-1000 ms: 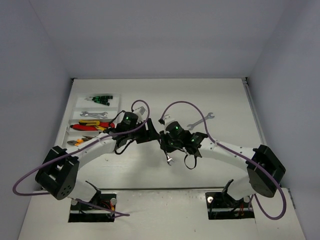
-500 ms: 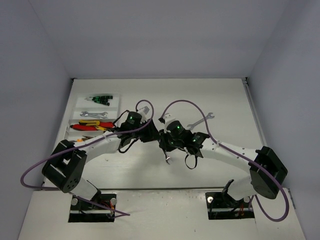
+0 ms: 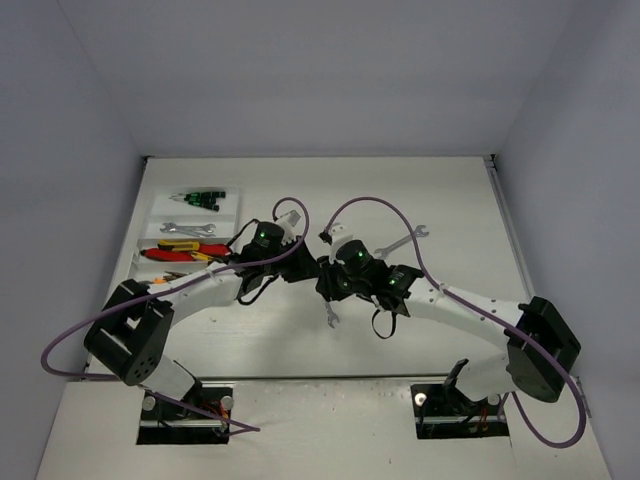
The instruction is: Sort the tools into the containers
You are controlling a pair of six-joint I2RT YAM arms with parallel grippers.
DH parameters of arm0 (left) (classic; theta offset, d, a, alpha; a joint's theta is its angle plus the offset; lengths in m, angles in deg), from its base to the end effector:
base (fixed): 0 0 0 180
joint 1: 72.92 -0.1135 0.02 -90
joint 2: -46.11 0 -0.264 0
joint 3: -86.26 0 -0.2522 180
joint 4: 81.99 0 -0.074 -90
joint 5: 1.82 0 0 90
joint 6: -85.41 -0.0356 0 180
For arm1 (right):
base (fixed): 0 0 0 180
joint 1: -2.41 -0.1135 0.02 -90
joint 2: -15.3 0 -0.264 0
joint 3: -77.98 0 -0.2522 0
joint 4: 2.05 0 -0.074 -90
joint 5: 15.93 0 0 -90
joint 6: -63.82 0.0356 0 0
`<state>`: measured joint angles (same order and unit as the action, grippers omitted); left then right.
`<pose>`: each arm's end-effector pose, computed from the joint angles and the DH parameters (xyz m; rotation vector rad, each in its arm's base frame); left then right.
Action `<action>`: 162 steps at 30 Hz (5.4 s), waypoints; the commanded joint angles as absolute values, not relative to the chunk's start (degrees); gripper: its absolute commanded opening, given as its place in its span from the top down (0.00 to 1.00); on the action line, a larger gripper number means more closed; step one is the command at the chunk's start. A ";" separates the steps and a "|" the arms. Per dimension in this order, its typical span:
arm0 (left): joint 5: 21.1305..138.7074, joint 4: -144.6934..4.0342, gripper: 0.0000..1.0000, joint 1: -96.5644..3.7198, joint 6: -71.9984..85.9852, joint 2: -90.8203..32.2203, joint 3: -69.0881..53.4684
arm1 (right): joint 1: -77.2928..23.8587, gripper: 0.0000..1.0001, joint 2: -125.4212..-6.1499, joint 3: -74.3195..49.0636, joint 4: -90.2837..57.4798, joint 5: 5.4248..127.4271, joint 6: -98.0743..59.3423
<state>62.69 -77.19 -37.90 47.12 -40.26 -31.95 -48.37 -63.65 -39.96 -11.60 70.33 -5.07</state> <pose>0.2575 -0.1991 0.2200 -0.0332 2.3401 -1.3128 0.1934 0.2407 0.2506 -0.5896 2.0571 0.8347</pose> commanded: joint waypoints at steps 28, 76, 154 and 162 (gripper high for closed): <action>56.70 -87.86 1.00 -88.74 46.11 -53.97 -10.44 | -36.49 0.44 -40.55 -50.33 -13.87 79.25 -3.80; 87.71 -35.18 0.28 -76.35 20.91 -36.13 -0.04 | -20.27 0.26 -64.33 -38.75 -19.15 96.04 10.88; 76.55 -36.00 0.28 -69.64 17.42 -22.36 -13.83 | -42.08 0.68 -78.13 -36.22 -28.02 84.42 6.55; 76.14 -35.97 0.28 -69.67 17.56 -22.13 -13.85 | -39.31 0.70 -79.25 -37.14 -28.02 81.77 6.16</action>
